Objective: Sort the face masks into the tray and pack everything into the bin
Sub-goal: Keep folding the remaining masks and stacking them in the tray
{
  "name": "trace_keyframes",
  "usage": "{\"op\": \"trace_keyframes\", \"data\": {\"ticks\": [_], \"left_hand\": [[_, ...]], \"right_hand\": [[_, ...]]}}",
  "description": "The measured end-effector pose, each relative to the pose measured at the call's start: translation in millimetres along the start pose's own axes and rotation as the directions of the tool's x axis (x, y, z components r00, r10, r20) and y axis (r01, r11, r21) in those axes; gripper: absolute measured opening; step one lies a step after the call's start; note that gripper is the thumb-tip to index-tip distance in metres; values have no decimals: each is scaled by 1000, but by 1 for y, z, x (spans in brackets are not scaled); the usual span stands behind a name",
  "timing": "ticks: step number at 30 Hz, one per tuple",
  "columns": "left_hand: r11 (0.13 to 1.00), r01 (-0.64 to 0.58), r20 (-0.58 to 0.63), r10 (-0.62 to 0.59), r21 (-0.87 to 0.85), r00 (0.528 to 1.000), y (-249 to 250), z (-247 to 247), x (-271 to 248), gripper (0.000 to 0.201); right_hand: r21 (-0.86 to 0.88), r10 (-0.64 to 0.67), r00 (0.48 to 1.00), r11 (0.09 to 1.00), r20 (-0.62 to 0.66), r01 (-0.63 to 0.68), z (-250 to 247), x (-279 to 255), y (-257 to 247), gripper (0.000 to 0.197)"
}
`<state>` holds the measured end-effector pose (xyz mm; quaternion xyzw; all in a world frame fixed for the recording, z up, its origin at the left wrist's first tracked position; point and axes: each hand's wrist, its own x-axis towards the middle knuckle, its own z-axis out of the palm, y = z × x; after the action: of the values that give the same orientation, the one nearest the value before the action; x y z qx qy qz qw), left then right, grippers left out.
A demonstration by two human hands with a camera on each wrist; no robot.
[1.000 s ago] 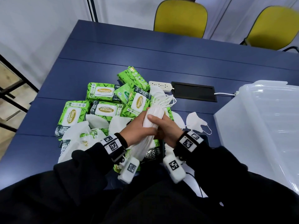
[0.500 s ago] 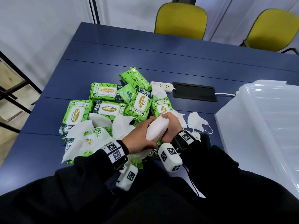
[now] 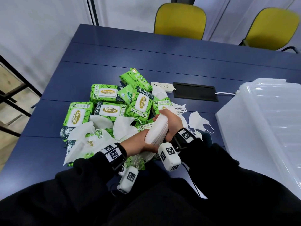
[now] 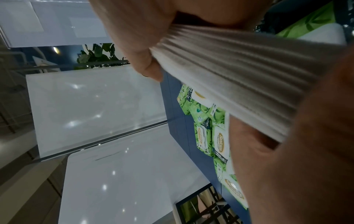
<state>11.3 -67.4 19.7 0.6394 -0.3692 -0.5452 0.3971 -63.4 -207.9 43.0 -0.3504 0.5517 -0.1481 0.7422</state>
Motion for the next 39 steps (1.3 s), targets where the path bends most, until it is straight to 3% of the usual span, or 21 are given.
{"op": "trace_keyframes", "data": {"ticks": [3, 6, 9, 12, 14, 16, 20, 24, 28, 33, 34, 37, 39], "left_hand": [[998, 46, 19, -46, -31, 999, -13, -3, -2, 55], [994, 75, 37, -72, -77, 997, -16, -3, -4, 56], [992, 69, 86, -60, -108, 995, -16, -3, -4, 57], [994, 68, 47, -64, -89, 997, -20, -2, -1, 87], [996, 78, 21, -77, -49, 997, -20, -2, 0, 107], [997, 81, 20, -81, 1, 996, -20, -3, 4, 100], [991, 94, -8, -93, 91, 996, -23, -3, 9, 99], [998, 54, 16, -54, -19, 998, -16, -3, 5, 87], [996, 89, 39, -90, 5, 995, -20, -15, -2, 89], [986, 154, 97, -160, 66, 982, -18, -23, -7, 26], [985, 160, 90, -165, 63, 982, -17, -24, -7, 23], [980, 175, 40, -179, 94, 983, -16, -25, -4, 25], [980, 166, 4, -167, 111, 986, -16, -29, -6, 31]], "right_hand": [[6, -5, 1000, 1000, -9, 5, 2, -1, -5, 76], [-41, 4, 1000, 999, 5, -4, 0, 11, -3, 81], [-129, 21, 999, 991, -33, -25, 1, 23, 7, 99], [-99, -6, 1000, 995, -19, 4, 5, 17, 4, 68], [-65, -17, 1000, 998, -4, 17, 7, 11, 1, 67], [-38, -28, 999, 999, 26, 29, 9, 11, 0, 76], [-46, -56, 997, 997, 49, 59, 9, 8, 1, 56], [-66, -23, 1000, 998, 9, 24, 13, 4, -5, 40], [4, -30, 998, 1000, -58, 31, 7, 10, -19, 57], [7, -50, 996, 999, -70, 51, -2, 31, -31, 85], [-5, -45, 996, 999, -72, 44, -2, 30, -32, 80], [2, -34, 995, 999, -90, 34, -6, 27, -37, 22], [-2, 1, 996, 1000, -92, -2, -14, 32, -39, 20]]}}
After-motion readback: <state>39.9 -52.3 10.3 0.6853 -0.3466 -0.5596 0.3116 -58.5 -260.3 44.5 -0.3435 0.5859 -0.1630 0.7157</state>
